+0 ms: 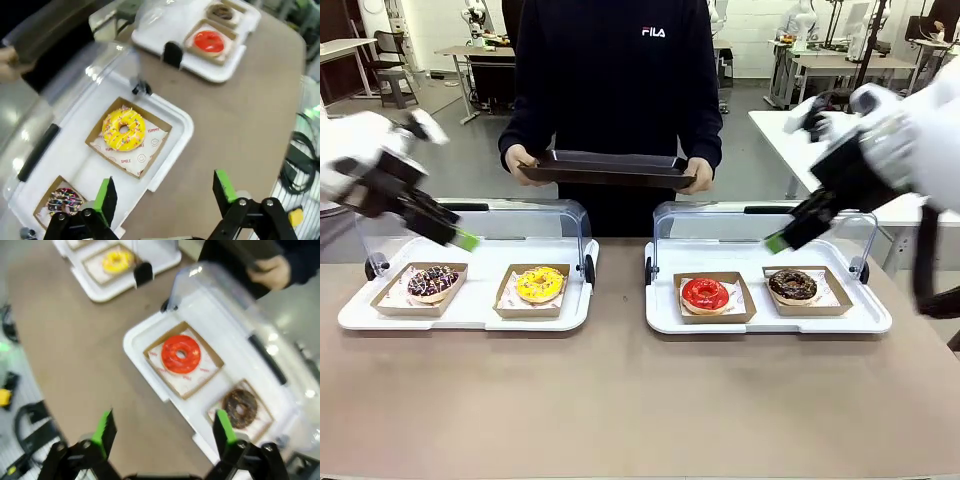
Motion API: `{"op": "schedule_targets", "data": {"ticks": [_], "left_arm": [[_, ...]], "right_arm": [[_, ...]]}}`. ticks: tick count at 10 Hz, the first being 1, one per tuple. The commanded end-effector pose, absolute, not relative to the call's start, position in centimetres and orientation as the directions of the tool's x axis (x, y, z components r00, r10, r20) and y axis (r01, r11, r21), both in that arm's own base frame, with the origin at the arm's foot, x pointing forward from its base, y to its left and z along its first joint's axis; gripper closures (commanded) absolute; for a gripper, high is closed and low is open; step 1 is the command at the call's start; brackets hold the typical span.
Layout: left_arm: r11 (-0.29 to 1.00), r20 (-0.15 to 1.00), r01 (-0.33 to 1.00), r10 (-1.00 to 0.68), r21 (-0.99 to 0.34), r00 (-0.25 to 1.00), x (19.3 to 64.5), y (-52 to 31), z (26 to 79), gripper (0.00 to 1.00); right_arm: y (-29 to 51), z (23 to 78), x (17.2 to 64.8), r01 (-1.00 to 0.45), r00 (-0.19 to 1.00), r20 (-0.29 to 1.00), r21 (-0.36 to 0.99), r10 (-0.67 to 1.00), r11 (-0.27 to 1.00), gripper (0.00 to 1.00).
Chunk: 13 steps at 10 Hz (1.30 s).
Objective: Provide the desired donut to the person.
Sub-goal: Pick up and lift the Paper togo box containing the Donut pointed at by the person.
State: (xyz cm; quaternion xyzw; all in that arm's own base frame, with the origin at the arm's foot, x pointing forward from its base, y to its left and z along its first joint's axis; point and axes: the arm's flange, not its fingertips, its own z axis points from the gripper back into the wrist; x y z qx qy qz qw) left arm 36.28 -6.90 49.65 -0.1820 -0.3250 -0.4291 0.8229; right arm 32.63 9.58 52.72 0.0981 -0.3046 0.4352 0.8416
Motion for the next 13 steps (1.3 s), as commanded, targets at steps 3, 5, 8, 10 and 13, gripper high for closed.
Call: {"op": "schedule_targets", "data": {"ticks": [3,5,8,10,13], "left_arm": [[0.551,0.719,0.831,-0.608,0.078,0.335,28.3,1.2,45.3,0.00],[0.580,0.700,0.807,-0.623,0.115,0.348,28.0,1.9,44.8,0.00],[0.594,0.689,0.790,-0.637,0.152,0.346,27.2,2.1,44.8,0.00],[0.591,0.680,0.794,-0.641,0.142,0.356,26.8,2.5,44.9,0.00],[0.590,0.686,0.797,-0.634,0.132,0.356,26.7,2.5,44.9,0.00]], "right_arm": [[0.6,51.2,29.2,-0.829,0.264,0.650,-0.225,0.713,0.513,0.00],[-2.1,49.6,27.2,-0.849,0.212,0.711,-0.206,0.671,0.487,0.00],[-4.2,48.9,25.5,-0.875,0.127,0.760,-0.216,0.637,0.433,0.00],[-4.5,48.3,26.0,-0.880,0.119,0.766,-0.213,0.632,0.424,0.00],[-4.5,48.2,26.0,-0.894,0.099,0.772,-0.208,0.628,0.398,0.00]]}}
